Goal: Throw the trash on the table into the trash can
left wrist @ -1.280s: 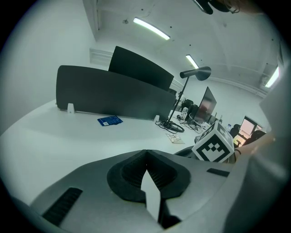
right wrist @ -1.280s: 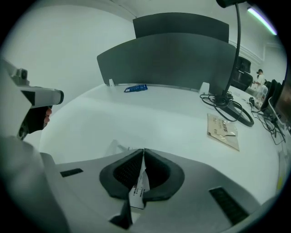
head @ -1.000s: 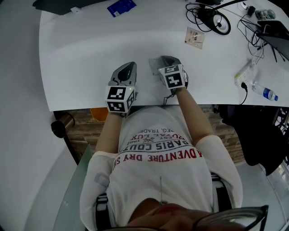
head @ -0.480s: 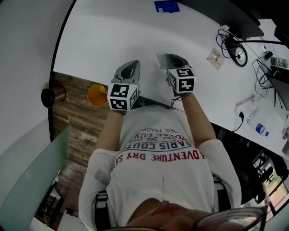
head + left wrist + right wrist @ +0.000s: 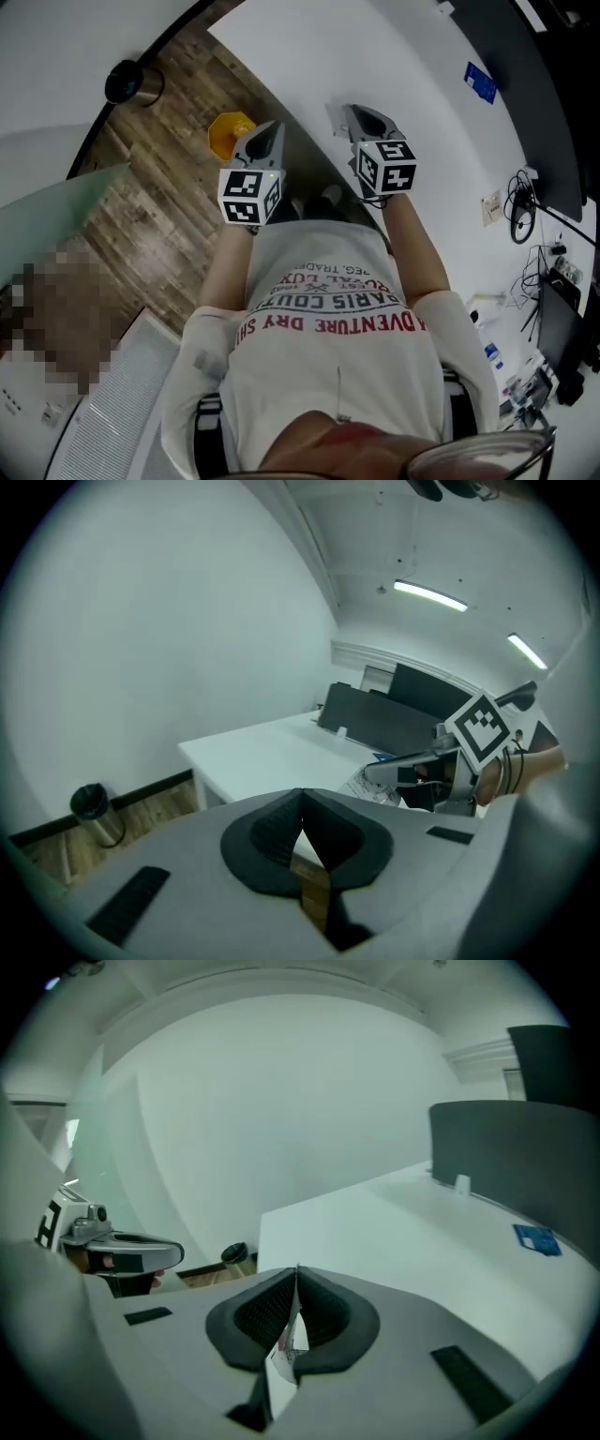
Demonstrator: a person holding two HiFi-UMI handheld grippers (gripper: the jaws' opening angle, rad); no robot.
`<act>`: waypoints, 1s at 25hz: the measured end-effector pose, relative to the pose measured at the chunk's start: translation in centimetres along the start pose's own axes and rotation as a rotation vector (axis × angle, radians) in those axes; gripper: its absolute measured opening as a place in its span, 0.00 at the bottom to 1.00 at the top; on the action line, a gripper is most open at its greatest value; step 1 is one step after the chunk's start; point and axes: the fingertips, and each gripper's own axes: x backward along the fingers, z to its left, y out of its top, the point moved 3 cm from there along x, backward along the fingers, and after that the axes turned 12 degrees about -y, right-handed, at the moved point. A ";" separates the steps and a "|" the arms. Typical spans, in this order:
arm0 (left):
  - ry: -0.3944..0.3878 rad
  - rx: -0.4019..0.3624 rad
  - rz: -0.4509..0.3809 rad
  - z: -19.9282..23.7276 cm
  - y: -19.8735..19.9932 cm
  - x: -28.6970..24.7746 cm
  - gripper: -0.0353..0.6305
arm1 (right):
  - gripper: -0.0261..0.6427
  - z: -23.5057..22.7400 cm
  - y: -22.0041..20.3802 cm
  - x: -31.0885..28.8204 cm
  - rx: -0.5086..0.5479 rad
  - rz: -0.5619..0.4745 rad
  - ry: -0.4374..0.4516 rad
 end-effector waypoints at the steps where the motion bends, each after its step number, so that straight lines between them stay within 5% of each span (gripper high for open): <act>1: 0.035 0.027 -0.008 1.9 -0.5 1.5 0.09 | 0.08 2.5 0.5 -1.1 0.037 0.005 0.036; 7: 0.186 0.155 -0.027 12.9 -3.9 9.7 0.09 | 0.08 16.9 0.8 -7.9 0.180 0.068 0.191; 14: 0.317 0.296 0.002 23.8 -9.8 15.7 0.09 | 0.08 29.9 -5.0 -17.7 0.349 0.199 0.341; 25: 0.423 0.557 0.022 33.3 -27.1 12.8 0.09 | 0.08 34.0 -23.5 -34.4 0.473 0.437 0.342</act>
